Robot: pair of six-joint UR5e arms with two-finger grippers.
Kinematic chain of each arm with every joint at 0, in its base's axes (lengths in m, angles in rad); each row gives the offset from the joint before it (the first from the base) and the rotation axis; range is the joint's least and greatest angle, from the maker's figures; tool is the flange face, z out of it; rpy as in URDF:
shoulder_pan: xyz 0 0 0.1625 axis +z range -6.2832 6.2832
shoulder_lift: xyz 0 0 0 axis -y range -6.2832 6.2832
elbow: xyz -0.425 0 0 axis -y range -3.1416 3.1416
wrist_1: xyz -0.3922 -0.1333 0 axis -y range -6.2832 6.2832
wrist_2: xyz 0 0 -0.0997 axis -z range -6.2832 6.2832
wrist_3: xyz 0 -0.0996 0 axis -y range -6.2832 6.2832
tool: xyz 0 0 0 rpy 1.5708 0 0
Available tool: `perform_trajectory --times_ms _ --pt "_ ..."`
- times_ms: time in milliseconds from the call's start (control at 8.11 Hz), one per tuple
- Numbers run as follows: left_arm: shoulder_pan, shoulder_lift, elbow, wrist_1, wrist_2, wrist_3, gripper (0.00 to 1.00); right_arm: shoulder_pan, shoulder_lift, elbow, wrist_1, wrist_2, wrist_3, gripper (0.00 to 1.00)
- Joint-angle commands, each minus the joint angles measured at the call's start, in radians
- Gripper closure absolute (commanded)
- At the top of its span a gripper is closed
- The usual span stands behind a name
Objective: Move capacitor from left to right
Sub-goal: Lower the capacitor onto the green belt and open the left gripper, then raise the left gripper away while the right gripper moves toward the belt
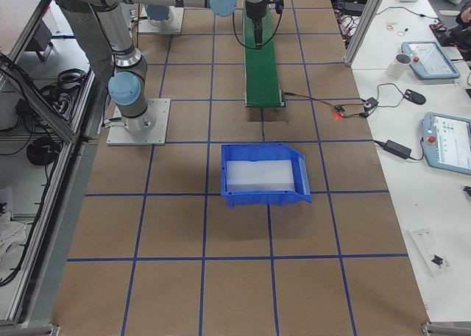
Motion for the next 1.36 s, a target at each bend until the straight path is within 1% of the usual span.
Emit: perform_trajectory --times_ms 0,123,247,370,617,740,987,1233 --pt "0.009 0.018 0.029 -0.115 0.012 0.004 0.00 0.000 0.003 0.000 0.004 -0.001 0.004 0.00" --pt "0.009 0.020 0.053 -0.195 0.050 0.009 0.00 0.000 0.002 0.000 0.007 -0.001 0.006 0.00" --pt "0.009 0.024 0.078 -0.276 0.051 0.012 0.00 0.000 0.000 0.000 0.009 -0.002 0.006 0.00" --pt "0.007 0.030 0.104 -0.309 0.051 0.062 0.00 0.000 0.003 0.000 0.003 -0.001 0.001 0.00" --pt "-0.001 0.061 0.119 -0.363 0.055 0.075 0.00 -0.002 0.006 0.009 0.004 -0.001 -0.011 0.00" --pt "-0.002 0.057 0.122 -0.424 0.052 0.076 0.00 -0.003 0.008 0.011 0.006 0.009 -0.011 0.00" --pt "-0.002 0.064 0.124 -0.675 0.054 0.076 0.00 -0.003 0.014 0.017 0.007 0.013 -0.008 0.00" --pt "-0.002 0.066 0.125 -0.708 0.054 0.076 0.00 -0.011 0.015 0.017 0.097 0.016 -0.008 0.00"
